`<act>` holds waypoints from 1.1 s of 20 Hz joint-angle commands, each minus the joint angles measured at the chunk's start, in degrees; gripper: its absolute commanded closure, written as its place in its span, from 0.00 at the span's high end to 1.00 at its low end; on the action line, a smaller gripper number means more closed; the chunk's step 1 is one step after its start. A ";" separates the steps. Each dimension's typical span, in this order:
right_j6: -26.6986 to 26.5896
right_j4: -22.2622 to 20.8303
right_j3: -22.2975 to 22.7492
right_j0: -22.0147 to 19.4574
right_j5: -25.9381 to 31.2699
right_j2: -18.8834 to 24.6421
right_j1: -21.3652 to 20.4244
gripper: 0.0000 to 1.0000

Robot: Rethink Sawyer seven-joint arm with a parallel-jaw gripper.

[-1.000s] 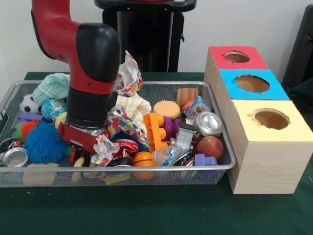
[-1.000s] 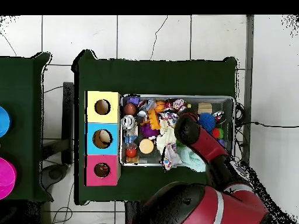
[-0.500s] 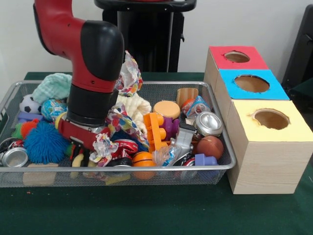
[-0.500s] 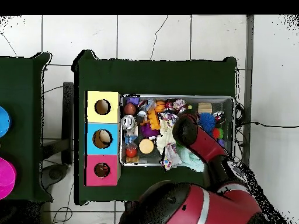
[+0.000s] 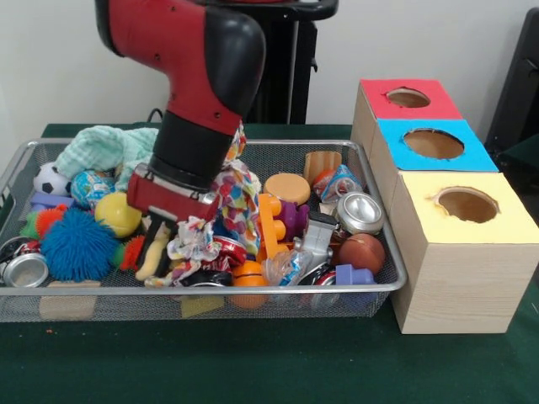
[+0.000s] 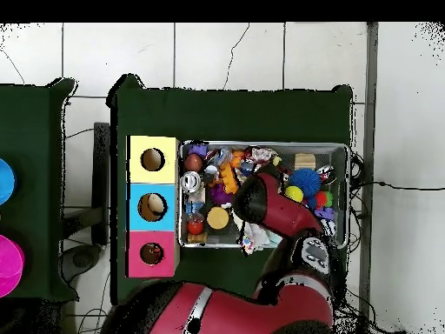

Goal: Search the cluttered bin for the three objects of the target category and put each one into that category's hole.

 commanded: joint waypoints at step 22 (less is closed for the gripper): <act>13.30 -0.80 5.20 20.58 18.02 -22.13 -3.54 0.00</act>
